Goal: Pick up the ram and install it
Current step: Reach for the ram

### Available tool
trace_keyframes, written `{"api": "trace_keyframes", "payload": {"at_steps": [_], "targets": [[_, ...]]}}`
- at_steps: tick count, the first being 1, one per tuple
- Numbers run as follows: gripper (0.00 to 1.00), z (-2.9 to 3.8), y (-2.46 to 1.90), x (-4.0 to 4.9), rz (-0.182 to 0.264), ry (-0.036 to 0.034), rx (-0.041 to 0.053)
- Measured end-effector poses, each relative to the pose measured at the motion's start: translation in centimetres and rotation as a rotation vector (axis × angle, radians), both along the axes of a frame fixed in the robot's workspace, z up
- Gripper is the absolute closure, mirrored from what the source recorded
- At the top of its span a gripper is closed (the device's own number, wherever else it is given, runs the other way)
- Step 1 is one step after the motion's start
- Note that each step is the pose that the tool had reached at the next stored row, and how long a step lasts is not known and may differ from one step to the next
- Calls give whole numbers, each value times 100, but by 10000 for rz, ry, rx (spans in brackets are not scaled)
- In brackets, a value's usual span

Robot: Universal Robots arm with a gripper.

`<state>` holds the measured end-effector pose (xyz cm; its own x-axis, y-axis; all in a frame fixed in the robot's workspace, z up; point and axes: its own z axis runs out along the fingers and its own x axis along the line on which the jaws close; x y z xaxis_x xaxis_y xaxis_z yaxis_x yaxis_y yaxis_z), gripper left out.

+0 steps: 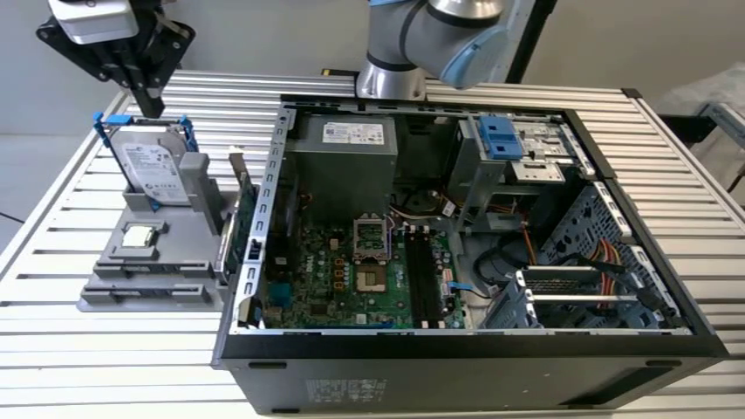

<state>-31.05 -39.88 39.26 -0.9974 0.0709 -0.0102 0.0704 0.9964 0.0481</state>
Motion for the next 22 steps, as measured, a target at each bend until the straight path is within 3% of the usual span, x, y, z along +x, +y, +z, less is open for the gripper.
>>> {"api": "trace_keyframes", "payload": {"at_steps": [13, 22], "targets": [[100, 0, 0, -254, 264, -1, 1], [100, 0, 0, -343, 956, -1, 0]]}}
